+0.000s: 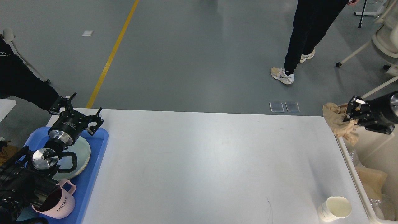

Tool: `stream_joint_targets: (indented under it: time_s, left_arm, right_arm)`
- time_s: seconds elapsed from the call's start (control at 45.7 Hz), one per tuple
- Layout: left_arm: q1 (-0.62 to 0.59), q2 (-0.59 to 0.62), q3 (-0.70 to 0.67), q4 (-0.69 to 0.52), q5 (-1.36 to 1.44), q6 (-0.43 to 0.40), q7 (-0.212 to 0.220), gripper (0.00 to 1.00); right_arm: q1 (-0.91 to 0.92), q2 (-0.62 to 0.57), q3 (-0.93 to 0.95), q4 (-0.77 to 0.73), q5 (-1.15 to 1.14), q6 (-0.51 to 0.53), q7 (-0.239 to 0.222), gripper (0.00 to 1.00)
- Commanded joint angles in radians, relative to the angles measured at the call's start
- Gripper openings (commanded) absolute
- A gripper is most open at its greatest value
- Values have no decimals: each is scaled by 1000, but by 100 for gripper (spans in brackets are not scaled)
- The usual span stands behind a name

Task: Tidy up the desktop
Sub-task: 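Grasp the crumpled brown paper and lift it away from the table, then bring the right gripper back over the table toward the paper cup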

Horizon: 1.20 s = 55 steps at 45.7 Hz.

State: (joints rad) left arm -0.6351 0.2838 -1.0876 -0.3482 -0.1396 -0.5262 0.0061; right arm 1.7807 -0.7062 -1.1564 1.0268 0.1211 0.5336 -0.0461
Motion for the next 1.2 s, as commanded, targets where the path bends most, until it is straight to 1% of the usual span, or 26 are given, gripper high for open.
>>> stream_joint_targets:
  time_s: [0.0, 0.066, 0.175, 0.219, 0.307, 0.394, 0.526, 0.591, 0.767, 0.788, 0.81, 0.832, 0.854, 0.876, 0.92, 1.029, 1.183]
  left_arm:
    - [0, 0, 0, 0, -1, 0, 0, 97]
    - [0, 0, 0, 0, 0, 0, 0, 97]
    - [0, 0, 0, 0, 0, 0, 0, 97]
    - [0, 0, 0, 0, 0, 0, 0, 97]
    - [0, 0, 0, 0, 0, 0, 0, 97]
    - [0, 0, 0, 0, -1, 0, 0, 97]
    - [0, 0, 0, 0, 0, 0, 0, 97]
    - [0, 0, 0, 0, 0, 0, 0, 97]
    - [0, 0, 0, 0, 0, 0, 0, 97]
    - [0, 0, 0, 0, 0, 0, 0, 97]
    - [0, 0, 0, 0, 0, 0, 0, 97]
    - [0, 0, 0, 0, 0, 0, 0, 97]
    - [0, 0, 0, 0, 0, 0, 0, 97]
    - [0, 0, 0, 0, 0, 0, 0, 97]
    - [0, 0, 0, 0, 0, 0, 0, 97]
    - [0, 0, 0, 0, 0, 0, 0, 97]
    - [0, 0, 0, 0, 0, 0, 0, 97]
  right_arm:
    - [198, -9, 0, 6, 2, 166, 0, 0]
    - [272, -6, 1, 6, 2, 221, 0, 0]
    - [333, -3, 30, 2, 2, 273, 0, 0]
    - [338, -1, 43, -1, 2, 278, 0, 0]
    - [327, -1, 40, -10, 2, 249, -1, 0]
    - [281, -6, 18, -45, 0, 152, -3, 0]
    - [109, -10, -46, -109, 2, -36, -5, 0]
    - [-5, -10, -65, -165, 2, -101, -5, 0]
    - [-395, -7, -43, -362, 5, -219, -3, 0]
    - [-440, -1, -36, -385, 5, -236, -3, 5]
    - [-501, 5, -25, -416, 5, -265, -3, 34]
    - [-535, 8, -13, -436, 5, -289, -3, 58]
    - [-567, 13, 6, -458, 5, -315, -3, 81]
    - [-595, 19, 27, -481, 5, -339, -3, 100]
    - [-639, 24, 81, -507, 3, -362, -3, 100]
    - [-725, 20, 175, -514, 2, -357, -1, 100]
    - [-732, 22, 196, -513, 2, -356, -1, 100]
